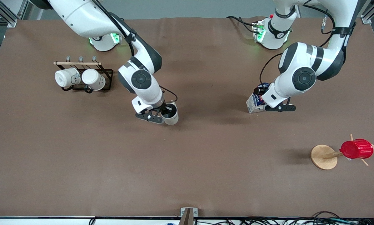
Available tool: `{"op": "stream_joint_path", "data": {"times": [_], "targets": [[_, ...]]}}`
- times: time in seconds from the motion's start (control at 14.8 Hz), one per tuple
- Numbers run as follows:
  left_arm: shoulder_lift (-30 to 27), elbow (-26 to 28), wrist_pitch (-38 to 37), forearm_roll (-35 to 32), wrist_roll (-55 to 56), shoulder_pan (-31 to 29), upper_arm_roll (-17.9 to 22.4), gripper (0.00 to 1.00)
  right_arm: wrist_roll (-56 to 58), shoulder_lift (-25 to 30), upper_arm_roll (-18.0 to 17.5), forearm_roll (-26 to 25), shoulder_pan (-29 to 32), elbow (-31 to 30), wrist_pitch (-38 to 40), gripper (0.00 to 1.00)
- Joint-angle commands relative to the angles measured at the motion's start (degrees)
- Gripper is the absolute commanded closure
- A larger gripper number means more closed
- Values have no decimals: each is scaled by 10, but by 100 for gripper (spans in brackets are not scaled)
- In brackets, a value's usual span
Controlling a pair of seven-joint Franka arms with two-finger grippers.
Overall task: Place cup and milk on table
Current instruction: 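Carry the mug toward the table middle with the right gripper and release it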
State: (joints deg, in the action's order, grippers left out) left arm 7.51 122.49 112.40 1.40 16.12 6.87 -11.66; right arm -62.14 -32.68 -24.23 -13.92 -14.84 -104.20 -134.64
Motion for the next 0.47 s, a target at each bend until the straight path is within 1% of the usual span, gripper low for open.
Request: {"op": "stream_joint_path", "data": {"times": [0.0, 0.07, 0.13, 0.27, 0.34, 0.4], "targets": [[-21, 16, 3, -2, 10, -2, -4, 42, -44, -24, -7, -29, -5, 6, -9, 98], [-21, 13, 3, -2, 10, -2, -4, 54, -46, -27, -13, -29, -9, 7, -9, 97], [-20, 9, 3, -2, 9, -2, -4, 63, -46, -27, -20, -28, -8, 8, -9, 96], [-17, -1, 4, -3, 9, -2, -4, 73, -46, -30, -22, -27, -8, 8, -9, 95], [-15, -7, 4, -3, 9, -2, -4, 77, -46, -31, -22, -27, -9, 8, -9, 90], [-13, -14, 4, -3, 9, -2, -4, 80, -46, -31, -22, -27, -10, 7, -8, 77]]}}
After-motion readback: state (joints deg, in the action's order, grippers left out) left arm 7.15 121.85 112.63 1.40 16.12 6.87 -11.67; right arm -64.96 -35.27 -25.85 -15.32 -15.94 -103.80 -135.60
